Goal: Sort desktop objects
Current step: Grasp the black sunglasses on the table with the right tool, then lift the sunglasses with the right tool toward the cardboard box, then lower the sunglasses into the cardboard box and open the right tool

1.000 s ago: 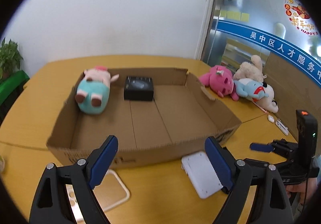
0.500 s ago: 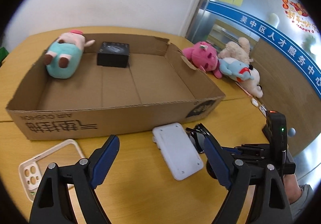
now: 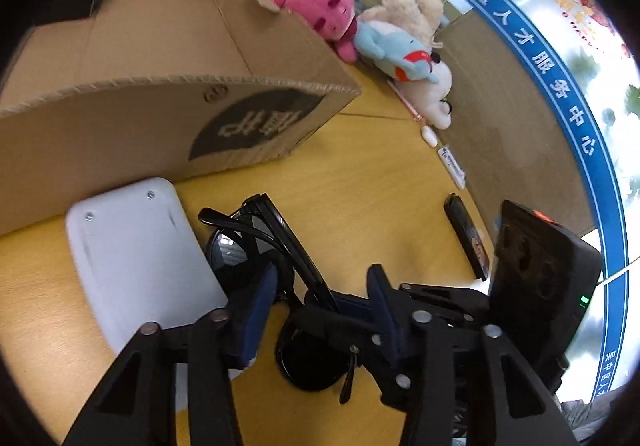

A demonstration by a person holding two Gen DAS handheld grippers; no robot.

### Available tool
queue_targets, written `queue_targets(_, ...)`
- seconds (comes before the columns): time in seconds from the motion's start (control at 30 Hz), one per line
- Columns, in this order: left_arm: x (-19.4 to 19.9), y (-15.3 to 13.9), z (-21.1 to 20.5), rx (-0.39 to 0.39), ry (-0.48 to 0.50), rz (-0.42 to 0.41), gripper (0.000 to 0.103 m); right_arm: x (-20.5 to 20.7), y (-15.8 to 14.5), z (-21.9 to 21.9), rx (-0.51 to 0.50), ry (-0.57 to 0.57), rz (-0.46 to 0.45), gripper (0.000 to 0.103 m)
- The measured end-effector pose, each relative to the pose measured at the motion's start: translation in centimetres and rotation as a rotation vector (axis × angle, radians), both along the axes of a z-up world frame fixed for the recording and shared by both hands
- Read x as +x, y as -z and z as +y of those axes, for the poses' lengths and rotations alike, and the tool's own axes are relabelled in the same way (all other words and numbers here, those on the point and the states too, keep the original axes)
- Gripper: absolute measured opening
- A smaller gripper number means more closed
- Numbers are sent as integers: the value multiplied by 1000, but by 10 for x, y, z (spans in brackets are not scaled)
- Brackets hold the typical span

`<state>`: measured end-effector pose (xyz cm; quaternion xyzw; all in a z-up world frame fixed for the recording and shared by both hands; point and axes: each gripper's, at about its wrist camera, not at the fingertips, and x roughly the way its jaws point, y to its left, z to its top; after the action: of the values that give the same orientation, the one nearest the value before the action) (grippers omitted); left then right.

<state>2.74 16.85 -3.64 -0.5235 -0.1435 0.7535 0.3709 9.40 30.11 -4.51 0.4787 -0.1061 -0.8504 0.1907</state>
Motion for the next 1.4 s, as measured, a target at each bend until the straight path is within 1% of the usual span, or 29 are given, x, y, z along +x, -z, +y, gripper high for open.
queue_targets(0.03,0,3,3,-12,4,-9,33,0,0,0,-2,-3,1,10)
queue_targets(0.07,0,3,4,-30,5,-2,28,0,0,1,-11,-7,-1,10)
queue_targets(0.13,2,5,8,-51,22,1,21,-1,0,0,-13,-13,-1,10)
queue_targets(0.33,5,4,5,-43,7,0,18,-4,-2,-4,-15,-29,13,10)
queue_targets(0.47,9,-9,2,-36,-1,35,16,-3,-8,-7,-13,-33,32,10)
queue_targets(0.53,12,-24,-1,-27,-13,66,15,-2,-17,-8,-12,-36,55,10)
queue_targets(0.67,14,-53,-7,-7,-29,129,15,1,-47,-12,-16,-37,137,10)
queue_targets(0.73,13,-72,-11,-8,-35,175,15,0,-62,-14,-20,-40,174,10)
queue_targets(0.9,-5,-120,-20,-15,-39,286,15,-18,-107,-28,-13,-59,281,10)
queue_targets(1.07,-38,-177,-28,-45,-32,424,13,-56,-162,-41,10,-91,411,11)
queue_targets(1.13,-58,-199,-31,-53,-20,466,12,-74,-178,-43,2,-96,438,11)
queue_targets(1.27,-93,-231,-37,-65,-24,519,12,-122,-217,-44,-34,-105,475,10)
queue_targets(1.33,-112,-244,-41,-59,-31,547,11,-142,-234,-48,-22,-109,497,11)
queue_targets(1.4,-128,-253,-48,-37,-42,548,10,-159,-247,-50,-10,-111,507,10)
